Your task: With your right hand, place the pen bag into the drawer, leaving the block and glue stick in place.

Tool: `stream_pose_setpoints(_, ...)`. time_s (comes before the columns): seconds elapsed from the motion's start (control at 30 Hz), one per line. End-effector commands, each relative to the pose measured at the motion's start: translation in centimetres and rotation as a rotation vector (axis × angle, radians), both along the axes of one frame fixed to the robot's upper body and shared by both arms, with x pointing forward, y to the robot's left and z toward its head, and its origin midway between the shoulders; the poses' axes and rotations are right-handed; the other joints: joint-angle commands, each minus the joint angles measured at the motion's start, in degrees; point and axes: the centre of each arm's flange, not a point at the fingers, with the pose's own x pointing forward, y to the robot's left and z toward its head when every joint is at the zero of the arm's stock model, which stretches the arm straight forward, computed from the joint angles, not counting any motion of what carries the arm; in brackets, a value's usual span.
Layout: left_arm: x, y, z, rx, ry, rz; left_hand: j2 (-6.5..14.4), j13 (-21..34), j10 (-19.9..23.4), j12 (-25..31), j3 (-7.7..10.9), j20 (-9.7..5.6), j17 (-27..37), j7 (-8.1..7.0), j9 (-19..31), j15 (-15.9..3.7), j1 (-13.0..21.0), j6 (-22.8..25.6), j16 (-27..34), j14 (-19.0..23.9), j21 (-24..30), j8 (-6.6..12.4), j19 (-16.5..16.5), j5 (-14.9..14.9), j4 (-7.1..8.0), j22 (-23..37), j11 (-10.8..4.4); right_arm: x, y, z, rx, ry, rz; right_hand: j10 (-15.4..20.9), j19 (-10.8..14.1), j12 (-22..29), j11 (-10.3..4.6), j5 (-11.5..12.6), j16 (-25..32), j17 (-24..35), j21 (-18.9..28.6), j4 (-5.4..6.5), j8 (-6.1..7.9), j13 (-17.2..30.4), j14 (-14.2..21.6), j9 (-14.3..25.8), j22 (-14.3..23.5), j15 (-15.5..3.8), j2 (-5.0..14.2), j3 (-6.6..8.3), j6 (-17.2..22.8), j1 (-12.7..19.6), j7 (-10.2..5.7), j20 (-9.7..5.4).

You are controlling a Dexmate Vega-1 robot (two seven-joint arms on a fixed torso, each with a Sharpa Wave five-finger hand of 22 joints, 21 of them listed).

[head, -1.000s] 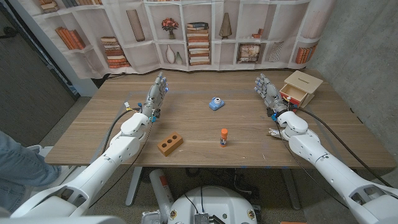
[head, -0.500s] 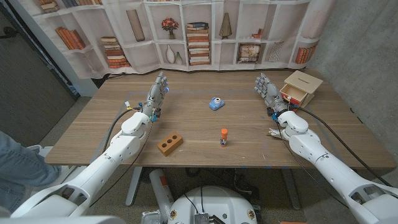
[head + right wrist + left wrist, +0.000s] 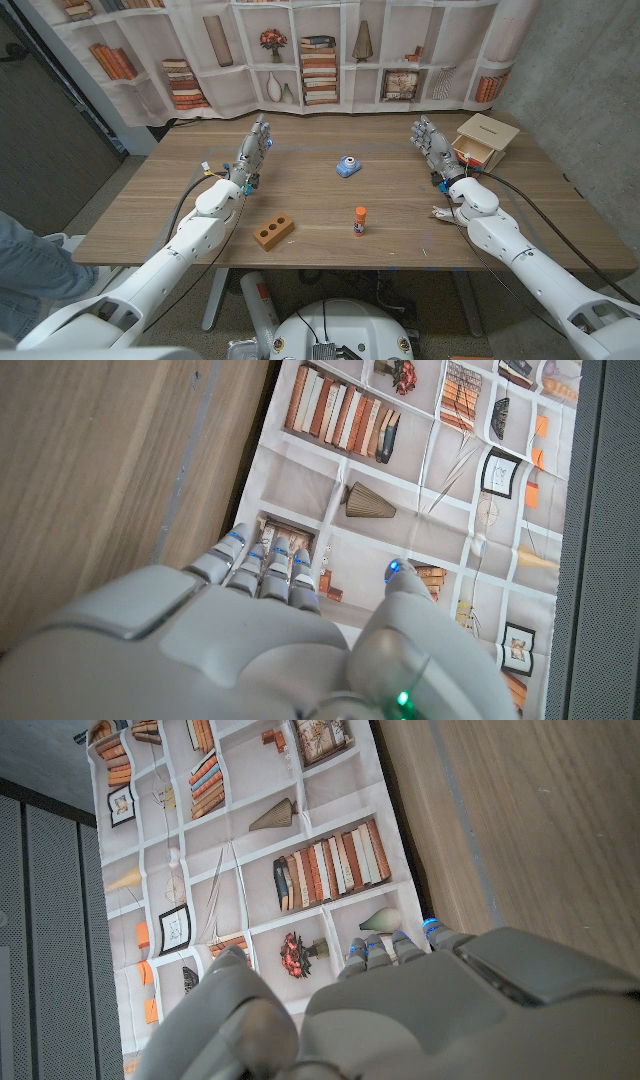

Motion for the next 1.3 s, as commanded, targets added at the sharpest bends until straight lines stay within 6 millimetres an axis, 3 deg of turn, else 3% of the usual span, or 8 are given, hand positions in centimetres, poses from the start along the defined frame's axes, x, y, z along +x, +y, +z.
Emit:
stream_pose_setpoints(0.03, -0.2, -0.5, 0.2, 0.010, -0.003, -0.008, 0.11, 0.19, -0.54, 0.37, -0.16, -1.61, 0.12, -0.05, 0.19, -0.09, 0.39, -0.53, 0.27, -1.33, 0.16, 0.25, -2.91, 0.38, -0.11, 0.22, 0.04, -1.1, -0.6, 0.2, -0.013, -0.028, -0.010, 0.60, 0.40, 0.27, -0.30, 0.31, 0.53, 0.17, 0.32, -0.30, 0.33, 0.25, 0.55, 0.20, 0.26, 0.00, 0.07, 0.37, 0.64, 0.61, 0.04, -1.26)
stream_pose_setpoints(0.77, -0.3, 0.4, 0.4, 0.006, -0.005, 0.000, 0.38, 0.19, -0.19, 0.50, -0.36, -1.48, 0.12, -0.15, 0.19, -0.18, 0.56, -0.36, 0.40, -0.98, 0.13, 0.31, -2.90, 0.40, -0.16, 0.23, -0.03, -2.5, -1.3, 0.7, -0.073, -0.050, -0.041, 1.43, 1.19, 0.43, -0.67, 0.32, 0.68, 0.15, 0.50, -0.68, 0.52, 0.25, 1.51, 0.21, 0.26, -0.46, 0.12, 0.33, 1.49, 0.91, -0.38, -1.45)
stream_pose_setpoints(1.3, -0.7, -0.5, 1.1, 0.026, -0.012, -0.004, 0.56, 0.20, -0.09, 0.52, -0.46, -1.74, 0.11, -0.03, 0.19, -0.07, 0.70, -0.26, 0.40, -0.86, 0.15, 0.33, -2.78, 0.41, -0.20, 0.23, 0.13, -3.7, -2.8, 0.8, -0.066, -0.082, -0.058, 2.45, 1.92, 0.66, -1.07, 0.33, 0.76, 0.15, 0.64, -0.96, 0.60, 0.26, 2.35, 0.22, 0.25, -0.85, 0.16, 0.28, 2.14, 1.10, -0.89, -1.55)
